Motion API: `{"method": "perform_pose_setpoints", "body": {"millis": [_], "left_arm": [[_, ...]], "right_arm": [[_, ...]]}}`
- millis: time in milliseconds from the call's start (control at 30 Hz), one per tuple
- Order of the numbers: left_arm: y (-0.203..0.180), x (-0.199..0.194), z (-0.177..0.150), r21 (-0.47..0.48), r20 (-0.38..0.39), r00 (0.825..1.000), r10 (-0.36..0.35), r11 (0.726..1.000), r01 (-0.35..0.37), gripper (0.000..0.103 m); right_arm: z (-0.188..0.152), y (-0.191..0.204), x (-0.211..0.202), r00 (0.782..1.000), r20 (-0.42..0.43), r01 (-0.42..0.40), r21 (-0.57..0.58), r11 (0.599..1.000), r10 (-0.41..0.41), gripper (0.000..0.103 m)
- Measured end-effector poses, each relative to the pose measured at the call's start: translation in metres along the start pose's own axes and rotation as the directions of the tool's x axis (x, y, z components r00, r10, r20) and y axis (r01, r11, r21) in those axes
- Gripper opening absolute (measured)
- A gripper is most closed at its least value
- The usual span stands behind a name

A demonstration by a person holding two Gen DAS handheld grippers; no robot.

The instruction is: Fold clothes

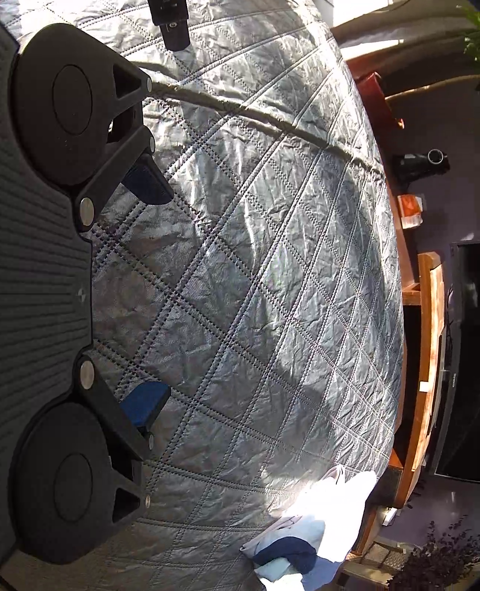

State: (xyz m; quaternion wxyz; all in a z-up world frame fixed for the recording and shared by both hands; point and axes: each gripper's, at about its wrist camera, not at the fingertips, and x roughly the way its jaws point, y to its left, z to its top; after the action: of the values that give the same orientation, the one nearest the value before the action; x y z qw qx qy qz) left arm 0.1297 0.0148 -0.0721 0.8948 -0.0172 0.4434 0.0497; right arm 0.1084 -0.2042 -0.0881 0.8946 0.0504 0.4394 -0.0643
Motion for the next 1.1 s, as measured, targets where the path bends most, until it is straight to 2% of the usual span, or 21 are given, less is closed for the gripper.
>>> {"method": "perform_pose_setpoints", "body": {"millis": [67,133,200,300,433,567,1100], "left_arm": [[-0.002,0.011,0.0,0.016,0.001,1.0,-0.003,1.0,0.003,0.086],[-0.003,0.019,0.0,0.025,0.017,1.0,-0.006,1.0,0.006,0.091],[-0.004,0.024,-0.001,0.032,0.046,0.999,-0.01,0.999,0.009,0.098],[-0.005,0.028,-0.002,0.036,0.082,0.997,-0.005,0.999,0.002,0.103],[-0.003,0.031,-0.007,0.043,0.153,0.988,-0.027,0.999,0.02,0.103],[-0.003,0.031,-0.011,0.061,0.209,0.977,-0.037,0.998,0.025,0.103],[0.002,0.034,-0.013,0.06,0.203,0.978,-0.054,0.997,0.043,0.103]], "right_arm": [[0.0,0.002,0.004,0.999,0.042,0.033,-0.028,0.999,-0.032,0.102],[0.0,0.008,0.007,0.993,0.104,0.075,-0.096,0.993,-0.064,0.103],[0.001,0.013,0.01,0.986,0.155,0.089,-0.157,0.984,-0.064,0.103],[0.002,0.014,0.014,0.979,0.198,0.075,-0.187,0.979,-0.038,0.103],[0.003,0.0,0.022,0.98,0.198,-0.014,-0.07,0.997,0.028,0.103],[0.0,0.002,0.024,0.978,0.207,-0.014,-0.08,0.997,0.03,0.103],[0.0,0.001,0.025,0.978,0.205,-0.025,-0.073,0.997,0.039,0.103]]}}
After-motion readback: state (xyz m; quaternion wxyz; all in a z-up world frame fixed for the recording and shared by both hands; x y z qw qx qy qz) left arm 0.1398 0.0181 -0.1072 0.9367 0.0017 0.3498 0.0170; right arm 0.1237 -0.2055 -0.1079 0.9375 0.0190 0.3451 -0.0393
